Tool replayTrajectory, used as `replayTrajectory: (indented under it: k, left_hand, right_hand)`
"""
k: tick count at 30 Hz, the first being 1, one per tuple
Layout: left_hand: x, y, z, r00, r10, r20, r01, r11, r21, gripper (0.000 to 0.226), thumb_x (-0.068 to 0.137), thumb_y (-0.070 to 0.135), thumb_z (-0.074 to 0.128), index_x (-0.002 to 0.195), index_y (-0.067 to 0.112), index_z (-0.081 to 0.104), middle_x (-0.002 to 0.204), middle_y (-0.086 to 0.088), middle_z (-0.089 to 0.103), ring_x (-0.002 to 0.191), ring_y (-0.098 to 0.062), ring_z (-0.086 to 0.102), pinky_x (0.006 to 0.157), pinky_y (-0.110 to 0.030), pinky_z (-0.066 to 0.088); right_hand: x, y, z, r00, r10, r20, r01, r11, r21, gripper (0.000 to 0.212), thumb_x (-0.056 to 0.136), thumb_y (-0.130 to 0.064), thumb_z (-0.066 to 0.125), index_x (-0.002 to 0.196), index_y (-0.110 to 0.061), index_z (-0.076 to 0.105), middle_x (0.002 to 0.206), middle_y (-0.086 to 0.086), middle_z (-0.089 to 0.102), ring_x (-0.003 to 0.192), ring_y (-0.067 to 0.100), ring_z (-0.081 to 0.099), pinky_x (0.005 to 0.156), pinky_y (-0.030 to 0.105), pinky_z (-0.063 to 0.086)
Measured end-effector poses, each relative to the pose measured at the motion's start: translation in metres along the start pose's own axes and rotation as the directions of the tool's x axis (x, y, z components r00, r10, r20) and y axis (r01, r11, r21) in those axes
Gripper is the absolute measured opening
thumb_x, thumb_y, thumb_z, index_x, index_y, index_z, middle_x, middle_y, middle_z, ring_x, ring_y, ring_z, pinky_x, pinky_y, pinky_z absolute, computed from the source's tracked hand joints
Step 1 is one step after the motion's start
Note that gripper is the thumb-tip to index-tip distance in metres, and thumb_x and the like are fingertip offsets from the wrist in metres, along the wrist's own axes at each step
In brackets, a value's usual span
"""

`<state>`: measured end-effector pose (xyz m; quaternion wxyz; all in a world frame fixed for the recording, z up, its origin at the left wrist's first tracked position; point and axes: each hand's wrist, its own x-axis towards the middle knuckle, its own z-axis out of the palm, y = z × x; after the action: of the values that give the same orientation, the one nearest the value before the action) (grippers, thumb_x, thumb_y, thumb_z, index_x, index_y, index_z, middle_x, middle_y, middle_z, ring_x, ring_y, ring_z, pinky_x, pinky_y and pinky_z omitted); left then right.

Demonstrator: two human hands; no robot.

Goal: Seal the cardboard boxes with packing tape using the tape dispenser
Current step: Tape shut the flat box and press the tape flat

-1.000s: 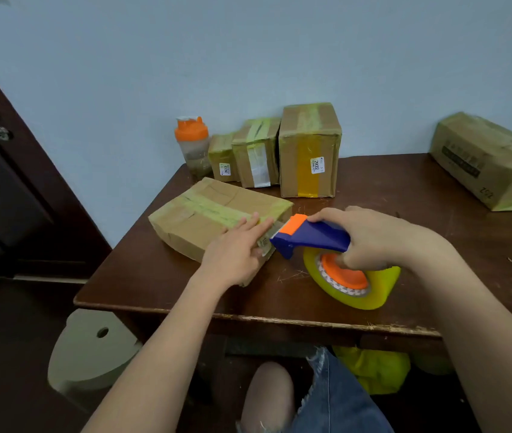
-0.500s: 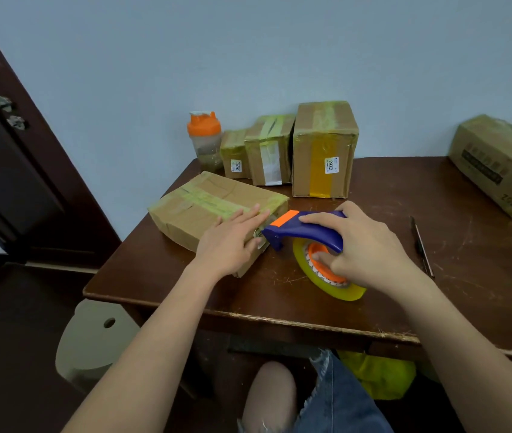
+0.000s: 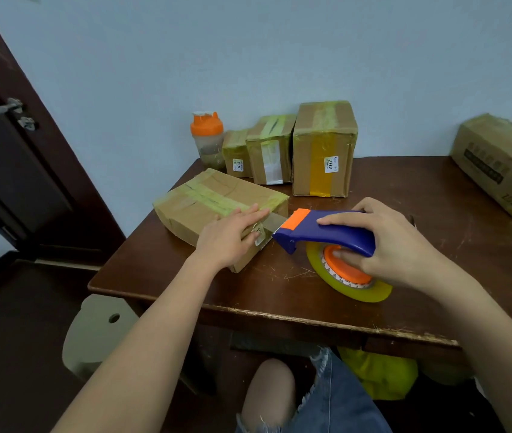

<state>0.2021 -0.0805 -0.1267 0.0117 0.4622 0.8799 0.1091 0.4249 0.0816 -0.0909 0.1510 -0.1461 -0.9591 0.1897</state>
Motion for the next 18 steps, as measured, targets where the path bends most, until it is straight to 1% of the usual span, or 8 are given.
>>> replayTrajectory:
  k: [4, 6, 10, 13, 15, 18]
  left_hand:
    - [0.001, 0.002, 0.001, 1.0, -0.02, -0.012, 0.02, 0.999, -0.034, 0.05, 0.102, 0.035, 0.045, 0.147, 0.048, 0.028, 0.158, 0.02, 0.021, 0.148, -0.015, 0.019, 0.118, -0.053, 0.023]
    - [0.001, 0.001, 0.001, 1.0, -0.023, -0.013, 0.022, 0.999, -0.043, 0.049, 0.103, 0.036, 0.044, 0.147, 0.048, 0.028, 0.158, 0.02, 0.022, 0.148, -0.015, 0.019, 0.119, -0.053, 0.021]
    - [0.002, -0.001, 0.001, 1.0, -0.011, -0.005, 0.01, 0.998, -0.058, 0.045, 0.104, 0.037, 0.037, 0.148, 0.048, 0.028, 0.158, 0.021, 0.021, 0.149, -0.014, 0.018, 0.12, -0.053, 0.016]
    - [0.002, -0.002, 0.0, 1.0, -0.001, 0.001, 0.001, 0.999, -0.038, 0.045, 0.105, 0.038, 0.036, 0.148, 0.047, 0.027, 0.158, 0.02, 0.021, 0.149, -0.014, 0.018, 0.12, -0.053, 0.016]
    - [0.002, -0.002, -0.001, 1.0, 0.004, 0.006, -0.003, 1.0, -0.02, 0.046, 0.105, 0.038, 0.035, 0.148, 0.048, 0.025, 0.159, 0.02, 0.02, 0.148, -0.014, 0.018, 0.12, -0.053, 0.018]
    - [0.003, -0.004, -0.001, 1.0, 0.01, 0.02, -0.01, 1.0, 0.0, 0.046, 0.105, 0.039, 0.034, 0.148, 0.049, 0.023, 0.159, 0.021, 0.018, 0.149, -0.014, 0.018, 0.12, -0.053, 0.018]
  right_hand:
    - [0.003, -0.008, 0.001, 0.999, 0.0, 0.041, 0.003, 0.997, -0.073, 0.057, 0.083, -0.044, 0.071, 0.135, -0.047, 0.047, 0.121, -0.007, 0.043, 0.1, 0.01, 0.046, 0.077, 0.021, 0.045]
    - [0.009, -0.015, 0.0, 0.998, 0.01, 0.068, -0.002, 0.994, -0.111, 0.053, 0.086, -0.044, 0.068, 0.134, -0.048, 0.046, 0.119, -0.006, 0.044, 0.1, 0.011, 0.047, 0.077, 0.022, 0.045]
    - [0.025, -0.029, -0.001, 0.991, 0.019, 0.136, 0.006, 0.983, -0.183, 0.046, 0.088, -0.043, 0.065, 0.131, -0.05, 0.049, 0.109, -0.007, 0.044, 0.093, 0.011, 0.047, 0.075, 0.024, 0.042]
    - [0.039, -0.041, -0.002, 0.983, 0.028, 0.182, 0.006, 0.982, -0.188, 0.04, 0.088, -0.037, 0.065, 0.125, -0.046, 0.057, 0.103, -0.009, 0.046, 0.089, 0.01, 0.045, 0.074, 0.026, 0.042]
    - [0.049, -0.049, -0.003, 0.979, 0.036, 0.201, 0.002, 0.982, -0.187, 0.037, 0.085, -0.028, 0.066, 0.12, -0.041, 0.063, 0.106, -0.01, 0.056, 0.09, 0.012, 0.051, 0.072, 0.027, 0.047]
    - [0.063, -0.061, -0.004, 0.965, 0.092, 0.244, -0.043, 0.979, -0.202, 0.036, 0.081, -0.023, 0.065, 0.114, -0.038, 0.067, 0.106, -0.007, 0.061, 0.088, 0.019, 0.059, 0.068, 0.03, 0.052]
